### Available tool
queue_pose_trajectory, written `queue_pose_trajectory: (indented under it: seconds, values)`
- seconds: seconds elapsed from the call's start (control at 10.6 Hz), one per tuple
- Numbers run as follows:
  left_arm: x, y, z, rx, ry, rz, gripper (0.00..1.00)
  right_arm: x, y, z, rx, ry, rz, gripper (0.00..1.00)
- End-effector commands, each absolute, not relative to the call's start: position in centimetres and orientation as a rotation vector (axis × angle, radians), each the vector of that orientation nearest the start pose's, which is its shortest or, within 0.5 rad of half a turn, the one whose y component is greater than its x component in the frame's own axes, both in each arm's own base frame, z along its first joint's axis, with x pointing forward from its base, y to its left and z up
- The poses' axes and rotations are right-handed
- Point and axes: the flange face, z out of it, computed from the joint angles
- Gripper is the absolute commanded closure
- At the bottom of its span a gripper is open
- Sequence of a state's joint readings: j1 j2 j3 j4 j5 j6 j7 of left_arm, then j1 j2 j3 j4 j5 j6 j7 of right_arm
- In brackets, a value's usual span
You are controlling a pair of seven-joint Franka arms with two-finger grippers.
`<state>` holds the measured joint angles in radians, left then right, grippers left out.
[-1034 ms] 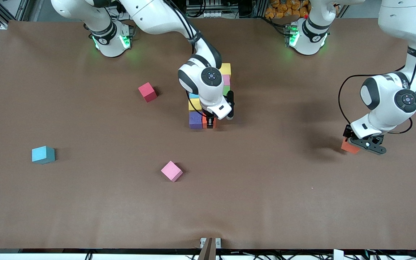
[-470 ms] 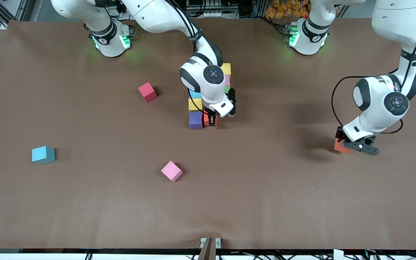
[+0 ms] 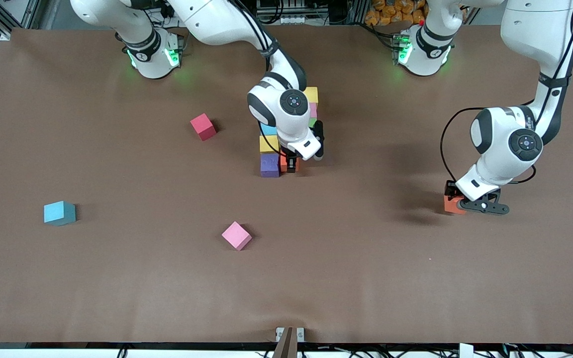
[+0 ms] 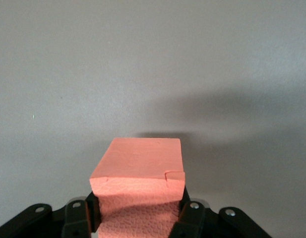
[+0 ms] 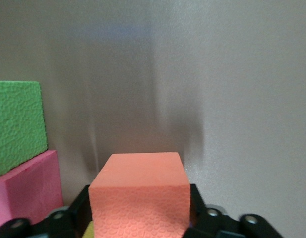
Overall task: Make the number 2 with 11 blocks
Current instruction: 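Carry the orange cube with the left gripper while the right gripper withdraws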
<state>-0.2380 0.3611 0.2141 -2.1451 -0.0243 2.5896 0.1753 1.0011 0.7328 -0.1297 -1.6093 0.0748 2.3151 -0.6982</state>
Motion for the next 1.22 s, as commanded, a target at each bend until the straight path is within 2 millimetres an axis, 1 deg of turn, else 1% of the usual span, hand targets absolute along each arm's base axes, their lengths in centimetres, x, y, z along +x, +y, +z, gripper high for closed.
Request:
queue_pose_trajectory:
  seconds: [0.0, 0.19, 0.28, 0.38, 0.47, 0.56, 0.66, 0.75, 0.94, 1.13]
  values:
    - [58.9, -1.4, 25.4, -3.073, 0.259, -0.15, 0.86, 43.3, 53.1, 20.7, -2.251, -2.23, 0.024, 0.11]
    - [59.2, -1.3, 25.8, -3.071, 0.26, -0.167, 0.86, 43.4, 53.1, 21.4, -2.251, -2.227, 0.01, 0.11]
    - [59.3, -1.3, 25.9, -3.071, 0.258, -0.169, 0.86, 43.8, 52.8, 21.9, -2.259, -2.217, 0.008, 0.1]
    - [59.3, -1.5, 25.9, -3.074, 0.256, -0.163, 0.87, 43.8, 52.6, 22.2, -2.259, -2.215, 0.006, 0.07]
    - [59.3, -1.8, 26.0, -3.087, 0.193, -0.16, 0.87, 43.6, 52.3, 22.6, -2.26, -2.213, 0.008, 0.07]
    - [59.2, -3.3, 26.2, -3.1, 0.129, -0.159, 0.87, 43.7, 51.8, 22.8, -2.265, -2.206, 0.011, 0.06]
    - [58.9, -4.2, 26.5, -3.111, 0.023, -0.128, 0.87, 43.7, 51.7, 22.9, -2.265, -2.204, 0.009, 0.06]
    - [58.5, -5.8, 27.0, -3.122, -0.063, -0.113, 0.87, 43.8, 51.6, 23.0, -2.266, -2.202, 0.007, 0.06]
    - [57.4, -9.5, 27.3, -3.124, -0.359, -0.031, 0.87, 44.3, 51.3, 23.7, -2.275, -2.191, -0.007, 0.06]
    - [56.2, -13.5, 27.3, -3.097, -0.612, 0.01, 0.87, 44.7, 50.6, 25.1, -2.285, -2.172, -0.021, 0.06]
